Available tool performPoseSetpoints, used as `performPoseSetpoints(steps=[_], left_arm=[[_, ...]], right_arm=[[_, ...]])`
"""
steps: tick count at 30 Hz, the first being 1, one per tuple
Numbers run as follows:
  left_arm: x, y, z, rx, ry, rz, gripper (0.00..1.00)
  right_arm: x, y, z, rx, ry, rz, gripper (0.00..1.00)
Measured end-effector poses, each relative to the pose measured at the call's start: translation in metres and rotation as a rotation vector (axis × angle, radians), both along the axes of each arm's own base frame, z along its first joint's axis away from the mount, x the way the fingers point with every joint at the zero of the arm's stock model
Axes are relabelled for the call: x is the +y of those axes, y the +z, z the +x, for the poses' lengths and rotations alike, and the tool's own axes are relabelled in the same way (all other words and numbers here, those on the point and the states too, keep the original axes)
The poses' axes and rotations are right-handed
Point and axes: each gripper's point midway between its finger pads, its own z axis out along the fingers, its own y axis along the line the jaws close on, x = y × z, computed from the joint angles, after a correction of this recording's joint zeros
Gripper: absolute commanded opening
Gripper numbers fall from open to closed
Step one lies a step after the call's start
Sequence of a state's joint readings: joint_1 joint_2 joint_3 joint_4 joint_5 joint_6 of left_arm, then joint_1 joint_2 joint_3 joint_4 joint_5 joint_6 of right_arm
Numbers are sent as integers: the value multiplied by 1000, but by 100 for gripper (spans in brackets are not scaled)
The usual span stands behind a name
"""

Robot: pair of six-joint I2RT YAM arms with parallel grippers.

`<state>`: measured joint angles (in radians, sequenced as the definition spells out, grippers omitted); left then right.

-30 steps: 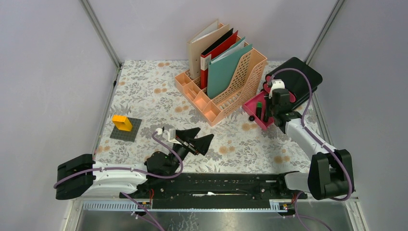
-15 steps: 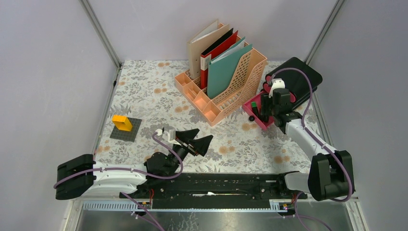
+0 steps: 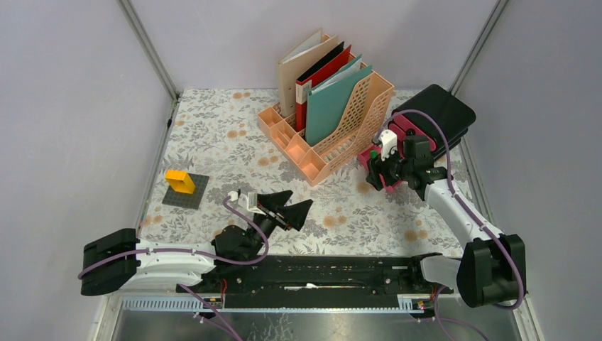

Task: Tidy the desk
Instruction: Place the stationery in the drawer, then close the drawer in the storage box.

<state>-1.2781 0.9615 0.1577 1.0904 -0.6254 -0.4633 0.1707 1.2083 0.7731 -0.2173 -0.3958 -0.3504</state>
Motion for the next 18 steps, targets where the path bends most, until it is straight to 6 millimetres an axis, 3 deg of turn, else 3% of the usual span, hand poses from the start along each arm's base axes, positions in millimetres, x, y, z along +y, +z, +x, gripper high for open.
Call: performPoseSetpoints(steps=[5,10,18], left_arm=[[1,-2,0,2,3,3,99],[1,-1,1,2,7,2,99],[3,0,2,3,15,-3,99]], right_arm=[[11,0,-15,20,129,9,57],[15,-4,-20,56,189,7,22],[25,-27,-8,134,229,-145,3]])
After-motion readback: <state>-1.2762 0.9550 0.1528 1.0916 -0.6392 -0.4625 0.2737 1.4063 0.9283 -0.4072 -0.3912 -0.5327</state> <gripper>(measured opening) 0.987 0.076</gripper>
